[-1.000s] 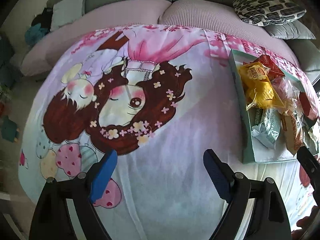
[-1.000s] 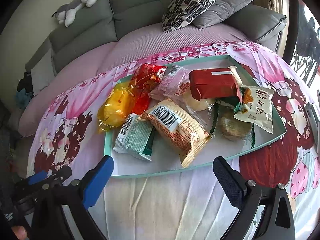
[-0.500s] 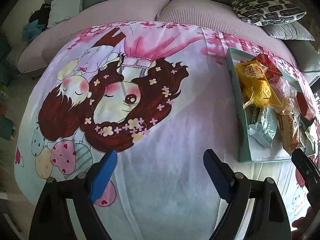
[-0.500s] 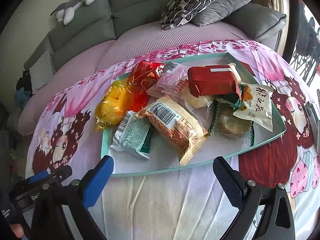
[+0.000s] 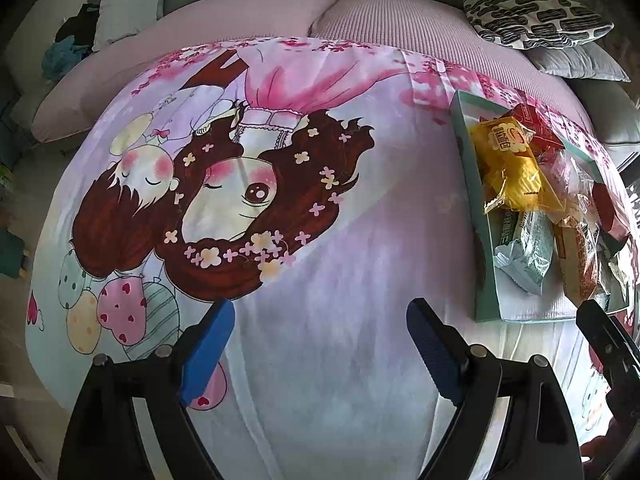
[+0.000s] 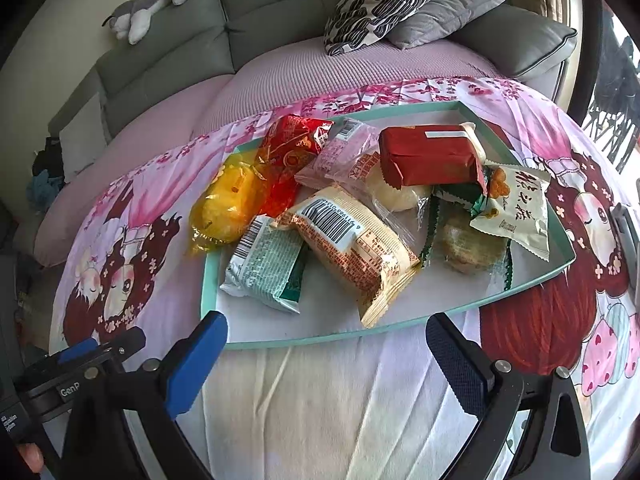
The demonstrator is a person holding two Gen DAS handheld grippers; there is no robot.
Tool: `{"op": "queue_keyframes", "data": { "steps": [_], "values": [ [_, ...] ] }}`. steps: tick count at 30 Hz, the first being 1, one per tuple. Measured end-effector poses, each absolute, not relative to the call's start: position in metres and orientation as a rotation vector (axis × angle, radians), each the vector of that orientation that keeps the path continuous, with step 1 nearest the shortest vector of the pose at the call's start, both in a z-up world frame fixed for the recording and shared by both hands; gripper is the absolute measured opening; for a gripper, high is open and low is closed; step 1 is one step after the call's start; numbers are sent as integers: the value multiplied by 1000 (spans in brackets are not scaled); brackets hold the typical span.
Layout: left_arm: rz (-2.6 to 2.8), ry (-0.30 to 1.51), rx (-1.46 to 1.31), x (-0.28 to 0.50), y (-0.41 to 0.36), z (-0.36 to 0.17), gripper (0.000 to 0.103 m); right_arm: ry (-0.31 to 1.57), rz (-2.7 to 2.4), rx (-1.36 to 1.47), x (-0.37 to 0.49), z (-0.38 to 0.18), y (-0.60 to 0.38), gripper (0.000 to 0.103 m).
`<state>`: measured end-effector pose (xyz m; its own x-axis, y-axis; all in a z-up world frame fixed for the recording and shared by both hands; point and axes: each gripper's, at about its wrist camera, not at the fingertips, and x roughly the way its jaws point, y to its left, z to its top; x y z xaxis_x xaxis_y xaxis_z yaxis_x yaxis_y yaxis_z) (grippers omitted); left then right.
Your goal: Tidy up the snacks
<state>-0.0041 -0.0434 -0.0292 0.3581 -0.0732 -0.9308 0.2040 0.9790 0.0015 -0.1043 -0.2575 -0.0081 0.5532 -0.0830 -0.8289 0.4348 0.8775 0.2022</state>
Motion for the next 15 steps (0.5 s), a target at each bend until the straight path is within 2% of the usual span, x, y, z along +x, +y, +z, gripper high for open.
{"op": "queue_keyframes", "data": {
  "steps": [15],
  "values": [
    [-191, 1194, 107, -4, -42, -28, 88, 955, -312, 412, -103, -11, -257, 101]
  ]
}}
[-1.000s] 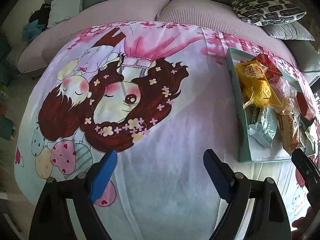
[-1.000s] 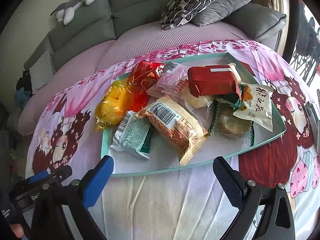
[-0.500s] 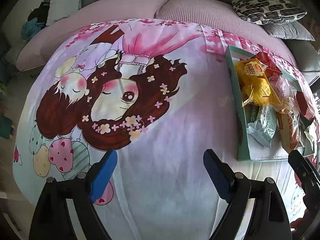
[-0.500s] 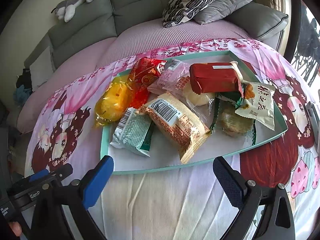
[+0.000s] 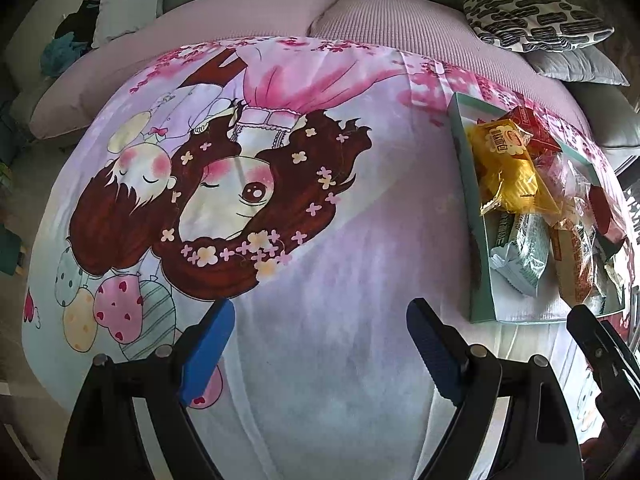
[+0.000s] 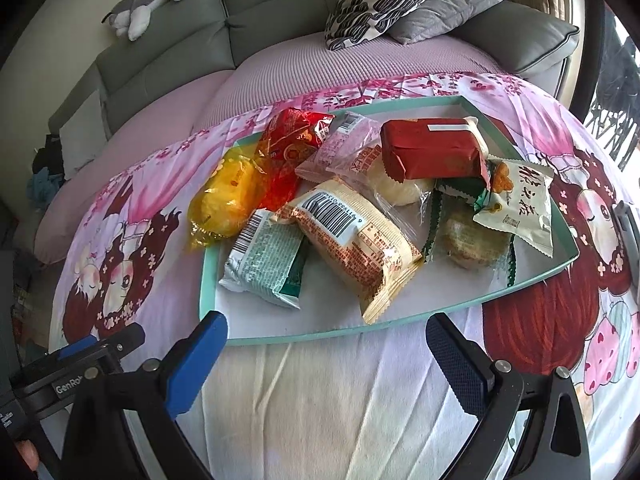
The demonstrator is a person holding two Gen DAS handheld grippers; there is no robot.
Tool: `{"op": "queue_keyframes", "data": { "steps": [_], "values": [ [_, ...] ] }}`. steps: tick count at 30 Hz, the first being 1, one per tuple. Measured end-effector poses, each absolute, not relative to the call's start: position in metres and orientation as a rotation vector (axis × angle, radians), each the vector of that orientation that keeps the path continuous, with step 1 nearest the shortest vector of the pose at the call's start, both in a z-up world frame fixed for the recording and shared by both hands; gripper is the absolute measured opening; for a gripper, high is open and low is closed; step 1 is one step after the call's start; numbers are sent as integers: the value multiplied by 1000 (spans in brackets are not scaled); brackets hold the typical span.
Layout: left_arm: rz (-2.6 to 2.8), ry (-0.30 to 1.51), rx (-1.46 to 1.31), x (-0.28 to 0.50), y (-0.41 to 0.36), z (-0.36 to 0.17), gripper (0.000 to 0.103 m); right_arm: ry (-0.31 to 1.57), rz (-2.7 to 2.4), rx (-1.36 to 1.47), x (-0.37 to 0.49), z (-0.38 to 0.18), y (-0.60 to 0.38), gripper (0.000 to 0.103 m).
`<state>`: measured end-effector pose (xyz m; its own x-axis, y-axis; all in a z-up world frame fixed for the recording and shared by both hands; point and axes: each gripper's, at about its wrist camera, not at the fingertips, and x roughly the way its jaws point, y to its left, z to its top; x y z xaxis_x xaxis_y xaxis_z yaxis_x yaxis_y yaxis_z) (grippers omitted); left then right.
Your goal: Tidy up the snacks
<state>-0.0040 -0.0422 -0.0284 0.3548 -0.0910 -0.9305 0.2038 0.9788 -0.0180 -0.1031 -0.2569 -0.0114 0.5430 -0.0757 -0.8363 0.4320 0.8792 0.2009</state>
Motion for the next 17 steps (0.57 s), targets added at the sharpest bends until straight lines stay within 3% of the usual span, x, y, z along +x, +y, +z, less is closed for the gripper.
{"op": "queue_keyframes", "data": {
  "steps": [17],
  "values": [
    [-181, 1132, 175, -9, -48, -21, 88, 960, -303, 411, -103, -12, -256, 101]
  ]
}}
